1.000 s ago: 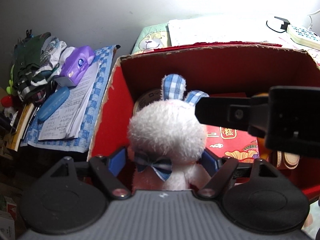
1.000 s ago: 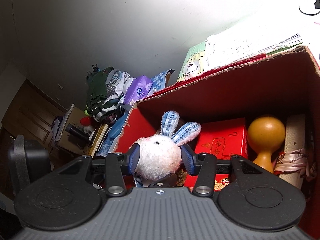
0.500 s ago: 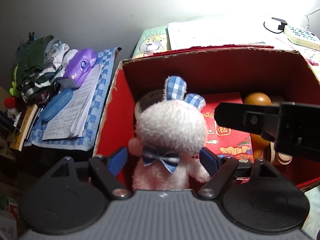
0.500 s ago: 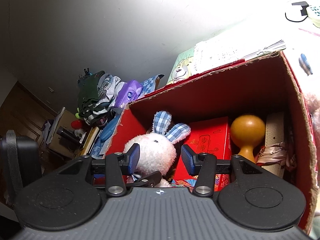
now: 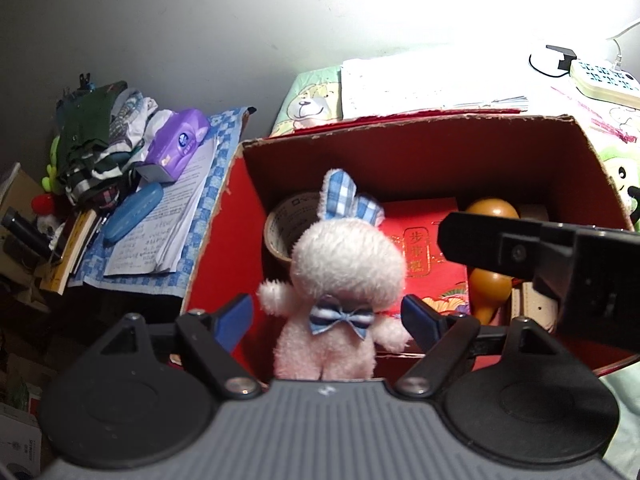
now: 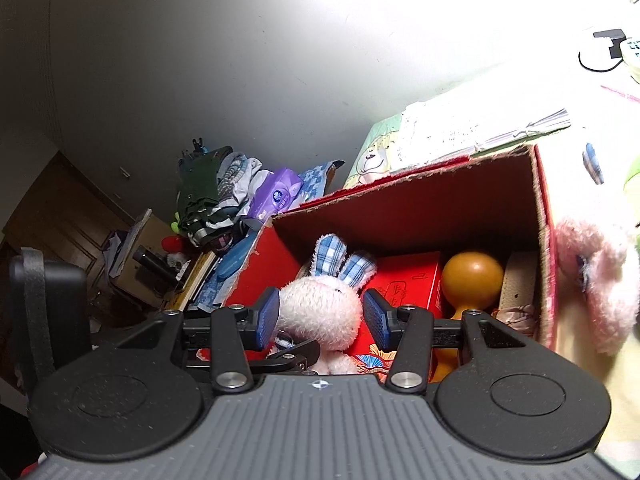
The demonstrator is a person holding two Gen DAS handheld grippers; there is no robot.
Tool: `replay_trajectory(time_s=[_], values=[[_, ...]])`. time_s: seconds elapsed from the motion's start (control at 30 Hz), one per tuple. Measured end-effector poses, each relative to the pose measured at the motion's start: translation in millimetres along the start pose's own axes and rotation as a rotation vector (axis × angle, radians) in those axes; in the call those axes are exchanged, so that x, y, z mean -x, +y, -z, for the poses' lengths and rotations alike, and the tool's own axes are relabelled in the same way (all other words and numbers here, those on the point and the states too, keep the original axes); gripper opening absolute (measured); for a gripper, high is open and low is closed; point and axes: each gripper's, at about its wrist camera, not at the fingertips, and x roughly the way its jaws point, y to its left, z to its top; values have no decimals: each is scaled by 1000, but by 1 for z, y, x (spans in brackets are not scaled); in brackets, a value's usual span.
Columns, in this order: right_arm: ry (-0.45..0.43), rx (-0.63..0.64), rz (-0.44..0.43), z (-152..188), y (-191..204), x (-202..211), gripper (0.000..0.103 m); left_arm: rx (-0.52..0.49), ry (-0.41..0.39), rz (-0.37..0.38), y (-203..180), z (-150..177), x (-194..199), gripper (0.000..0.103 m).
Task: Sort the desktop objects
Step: 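Lower the bunny into the red box and open the right gripper, then move the right gripper to the pink-brown teddy bear and grasp it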
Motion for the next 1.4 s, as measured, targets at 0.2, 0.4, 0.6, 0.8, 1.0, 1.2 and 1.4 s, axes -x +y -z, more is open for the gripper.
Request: replay_trajectory(time_s=[0.2, 0.4, 0.6, 0.8, 1.0, 1.2, 1.4], values=[[-34, 3, -41, -7, -18, 35, 51, 9, -22, 5, -29, -2, 22, 83], [-96, -49, -47, -9, -55, 82, 51, -32, -122, 81, -72, -8, 55, 83], [-211, -145, 54, -9, -107, 140, 51, -117, -203, 231, -130, -12, 78, 79], [-304, -234, 215, -9, -156, 185, 55, -153, -204, 499, -187, -25, 79, 78], [-290, -192, 279, -18, -183, 186, 58, -93, -94, 692, -227, -39, 44, 77], [-233, -185, 268, -27, -200, 163, 58, -108, -41, 744, -252, -45, 19, 77], [-142, -172, 290, -31, -212, 139, 49, -69, 30, 768, -258, -52, -7, 64]])
